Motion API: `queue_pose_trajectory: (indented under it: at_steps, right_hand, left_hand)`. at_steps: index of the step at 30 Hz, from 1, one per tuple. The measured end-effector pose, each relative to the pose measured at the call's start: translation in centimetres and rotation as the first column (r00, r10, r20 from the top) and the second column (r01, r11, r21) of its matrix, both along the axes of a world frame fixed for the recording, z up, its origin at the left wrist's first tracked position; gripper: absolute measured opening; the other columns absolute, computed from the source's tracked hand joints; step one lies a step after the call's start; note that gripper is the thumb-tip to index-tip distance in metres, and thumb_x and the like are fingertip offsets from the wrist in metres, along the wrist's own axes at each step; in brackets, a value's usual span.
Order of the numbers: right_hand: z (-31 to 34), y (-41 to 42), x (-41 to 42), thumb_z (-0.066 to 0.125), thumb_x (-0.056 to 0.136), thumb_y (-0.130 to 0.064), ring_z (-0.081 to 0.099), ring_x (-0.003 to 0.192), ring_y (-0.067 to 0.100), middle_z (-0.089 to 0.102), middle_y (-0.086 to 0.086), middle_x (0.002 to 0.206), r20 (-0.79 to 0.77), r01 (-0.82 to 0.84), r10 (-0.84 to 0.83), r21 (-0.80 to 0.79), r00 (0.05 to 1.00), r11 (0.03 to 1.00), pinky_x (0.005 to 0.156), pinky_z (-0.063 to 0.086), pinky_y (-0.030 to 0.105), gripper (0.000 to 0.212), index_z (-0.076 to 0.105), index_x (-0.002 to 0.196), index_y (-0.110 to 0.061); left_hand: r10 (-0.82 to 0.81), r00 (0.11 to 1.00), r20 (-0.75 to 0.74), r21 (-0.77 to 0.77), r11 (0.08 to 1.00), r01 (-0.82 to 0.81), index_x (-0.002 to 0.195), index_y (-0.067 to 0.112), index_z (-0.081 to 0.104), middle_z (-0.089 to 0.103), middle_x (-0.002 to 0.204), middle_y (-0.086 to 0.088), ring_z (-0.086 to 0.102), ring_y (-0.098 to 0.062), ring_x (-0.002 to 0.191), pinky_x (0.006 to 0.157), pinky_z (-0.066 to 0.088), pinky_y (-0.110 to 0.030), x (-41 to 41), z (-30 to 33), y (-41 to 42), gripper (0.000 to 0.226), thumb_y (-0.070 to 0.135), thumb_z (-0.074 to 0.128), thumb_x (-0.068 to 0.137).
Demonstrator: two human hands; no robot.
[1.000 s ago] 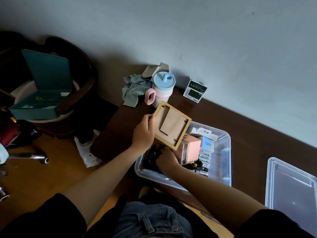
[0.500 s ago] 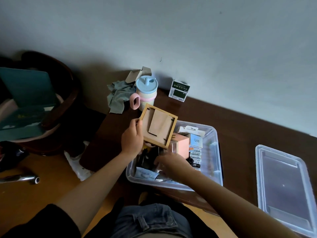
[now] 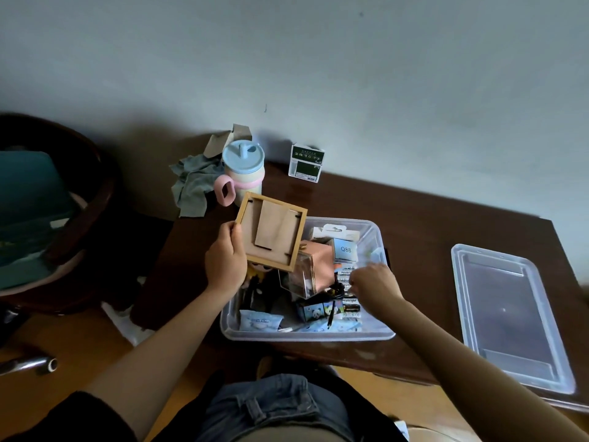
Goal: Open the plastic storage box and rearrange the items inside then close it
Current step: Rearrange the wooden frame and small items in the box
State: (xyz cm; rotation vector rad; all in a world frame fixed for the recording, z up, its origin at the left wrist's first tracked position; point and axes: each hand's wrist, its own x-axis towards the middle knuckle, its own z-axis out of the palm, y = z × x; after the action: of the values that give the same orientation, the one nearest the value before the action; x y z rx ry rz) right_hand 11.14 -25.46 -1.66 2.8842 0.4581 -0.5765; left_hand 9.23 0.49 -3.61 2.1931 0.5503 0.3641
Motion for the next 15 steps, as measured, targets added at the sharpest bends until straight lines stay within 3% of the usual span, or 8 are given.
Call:
queue_pose_trajectory:
  at_steps: [4,10,13,15]
  right_hand:
    - [-2.0,0.9,0.6,0.049,0.087,0.000,0.059,0.101,0.024,0.070,0.004,0.100,0.037,-0.084,0.090,-0.129,0.995,0.988,0.093,0.035,0.031,0.025,0.067,0.098,-0.014]
    - [-4.3,0.5,0.6,0.047,0.093,-0.009,0.065,0.096,0.023,0.071,0.003,0.099,-0.009,-0.113,0.113,-0.096,0.994,0.989,0.112,0.025,0.038,0.019,0.063,0.101,-0.015]
    - [-4.6,0.4,0.8,0.048,0.095,-0.014,0.064,0.096,0.022,0.071,0.002,0.099,-0.020,-0.151,0.149,-0.130,0.989,0.980,0.107,0.032,0.035,0.020,0.067,0.101,-0.016]
    - [-4.5,0.5,1.0,0.050,0.093,-0.009,0.062,0.099,0.022,0.071,0.003,0.101,-0.009,-0.160,0.160,-0.147,0.987,0.976,0.092,0.039,0.031,0.021,0.068,0.102,-0.015]
  left_hand:
    - [-0.016,0.999,0.031,0.018,1.000,0.016,0.108,0.002,0.058,0.063,0.085,-0.007,0.061,-0.027,0.077,0.063,0.035,-0.030,-0.2,0.1,-0.1,0.032,0.024,0.034,0.103]
    - [-0.029,0.998,0.056,0.038,0.999,0.026,0.107,0.001,0.057,0.061,0.080,-0.005,0.058,-0.023,0.070,0.061,0.037,-0.030,-0.4,0.0,0.0,0.031,0.022,0.034,0.103]
    - [-0.027,0.998,0.060,0.042,0.999,0.024,0.106,0.002,0.058,0.059,0.079,-0.001,0.056,-0.019,0.068,0.059,0.036,-0.028,-0.4,0.0,-0.1,0.030,0.021,0.034,0.103]
    - [-0.023,0.998,0.060,0.048,0.999,0.021,0.106,0.003,0.058,0.058,0.078,0.001,0.055,-0.016,0.067,0.057,0.035,-0.026,-0.4,0.0,0.0,0.030,0.022,0.034,0.103]
